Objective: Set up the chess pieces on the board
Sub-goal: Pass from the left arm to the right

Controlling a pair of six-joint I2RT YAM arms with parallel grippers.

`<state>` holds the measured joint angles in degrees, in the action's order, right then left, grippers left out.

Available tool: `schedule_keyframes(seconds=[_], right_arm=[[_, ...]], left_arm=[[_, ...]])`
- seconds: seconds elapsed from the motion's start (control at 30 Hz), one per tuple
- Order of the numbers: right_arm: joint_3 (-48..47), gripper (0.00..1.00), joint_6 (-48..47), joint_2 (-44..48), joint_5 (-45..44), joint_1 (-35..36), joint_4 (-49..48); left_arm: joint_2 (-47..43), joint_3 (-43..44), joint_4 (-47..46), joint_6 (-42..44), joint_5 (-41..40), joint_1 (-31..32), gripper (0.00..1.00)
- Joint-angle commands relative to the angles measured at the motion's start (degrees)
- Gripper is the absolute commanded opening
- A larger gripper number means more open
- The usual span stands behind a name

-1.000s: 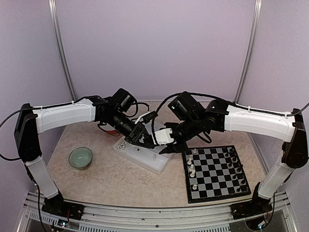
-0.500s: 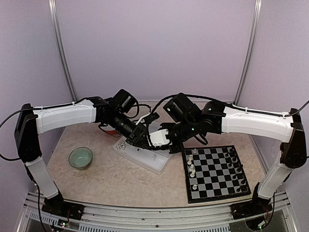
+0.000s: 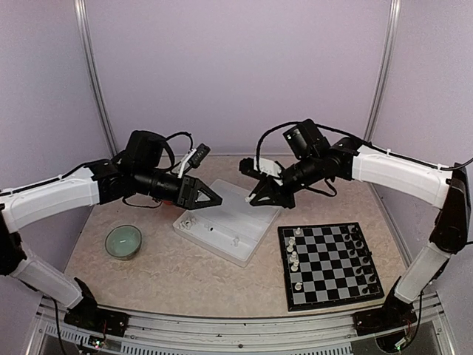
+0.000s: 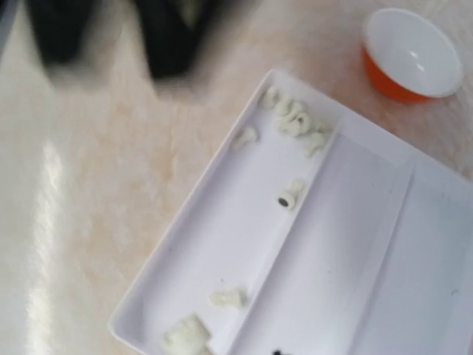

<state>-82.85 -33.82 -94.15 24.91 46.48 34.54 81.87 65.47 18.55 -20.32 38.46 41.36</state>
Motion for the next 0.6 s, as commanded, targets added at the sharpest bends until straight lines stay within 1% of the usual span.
schedule_keyframes(seconds=[0.0, 0.07, 0.13, 0.23, 0.4, 0.57], right_arm=[[2.8, 0.06, 14.8, 2.0, 24.2, -7.7, -3.0], [5.0, 0.07, 18.9, 2.1, 30.8, -10.3, -5.4], [6.9, 0.07, 22.6, 2.6, 37.3, -12.4, -8.3], [8.3, 0.08, 25.3, 3.2, 41.3, -13.7, -10.8], [8.9, 0.09, 27.4, 4.1, 43.5, -14.0, -12.7], [9.2, 0.09, 28.2, 4.3, 44.4, -14.0, -13.2]], left_arm=[[-10.2, -7.0, -20.9, 0.7, -23.1, 4.8, 0.35], [-12.8, -8.6, -23.9, 5.8, -31.4, 8.3, 0.37], [-12.9, -8.3, -24.9, 8.2, -35.3, 10.7, 0.37], [-9.9, -6.6, -26.1, 9.0, -35.6, 12.4, 0.39], [-2.6, -1.6, -26.1, 11.1, -34.2, 15.7, 0.38], [2.2, 2.1, -25.1, 14.0, -33.0, 17.9, 0.38]])
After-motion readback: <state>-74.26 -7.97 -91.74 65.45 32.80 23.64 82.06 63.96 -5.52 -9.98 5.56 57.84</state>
